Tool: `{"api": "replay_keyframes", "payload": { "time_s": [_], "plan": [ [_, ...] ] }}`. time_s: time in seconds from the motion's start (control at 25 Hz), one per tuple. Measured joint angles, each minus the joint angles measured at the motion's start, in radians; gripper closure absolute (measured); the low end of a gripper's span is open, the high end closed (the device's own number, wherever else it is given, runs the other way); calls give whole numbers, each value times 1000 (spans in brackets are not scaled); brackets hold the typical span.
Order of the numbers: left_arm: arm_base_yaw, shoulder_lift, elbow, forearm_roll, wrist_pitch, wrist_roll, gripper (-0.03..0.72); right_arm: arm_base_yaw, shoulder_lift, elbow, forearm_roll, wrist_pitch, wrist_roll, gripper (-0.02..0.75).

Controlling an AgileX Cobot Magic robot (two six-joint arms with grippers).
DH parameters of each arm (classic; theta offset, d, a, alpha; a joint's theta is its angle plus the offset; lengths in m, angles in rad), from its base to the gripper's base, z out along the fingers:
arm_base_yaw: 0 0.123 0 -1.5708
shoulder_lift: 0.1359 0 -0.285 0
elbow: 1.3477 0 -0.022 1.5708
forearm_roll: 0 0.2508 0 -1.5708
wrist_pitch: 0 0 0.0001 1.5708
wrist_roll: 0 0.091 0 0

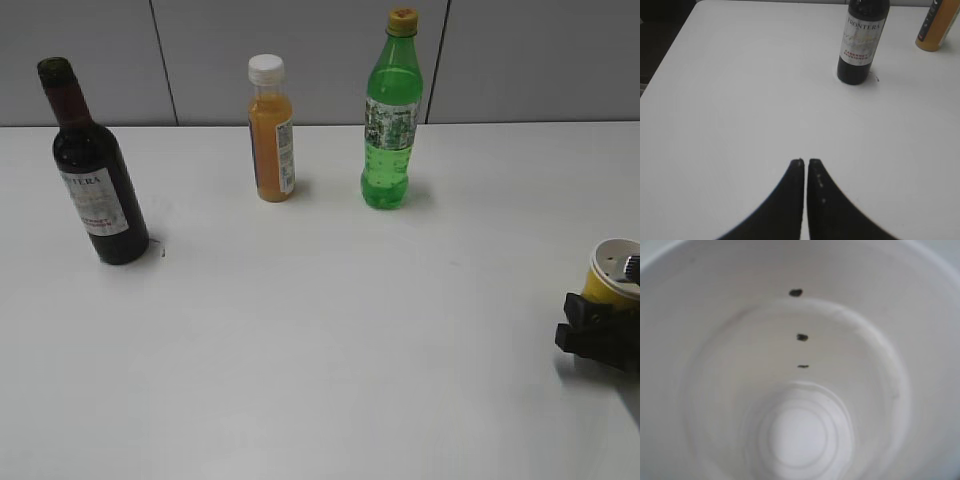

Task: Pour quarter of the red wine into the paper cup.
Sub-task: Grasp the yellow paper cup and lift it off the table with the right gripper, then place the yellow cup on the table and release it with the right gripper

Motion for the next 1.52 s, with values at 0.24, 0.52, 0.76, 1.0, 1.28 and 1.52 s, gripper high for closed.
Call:
{"api": "replay_keyframes", "payload": {
  "time_s": [0.24,0.52,0.76,1.0,1.28,1.52],
  "plan": [
    [0,0,0,0,0,0,690,0,-17,14,-10,11,0,279],
    [0,0,0,0,0,0,690,0,-101,28,-104,84,0,281],
    [0,0,0,0,0,0,690,0,-137,31,-292,92,0,281],
    [0,0,0,0,0,0,690,0,-151,-40,-562,97,0,281],
    [0,0,0,0,0,0,690,11,-151,-234,-911,98,129,282],
    [0,0,0,0,0,0,690,101,-140,-448,-1107,173,272,282]
  ]
}}
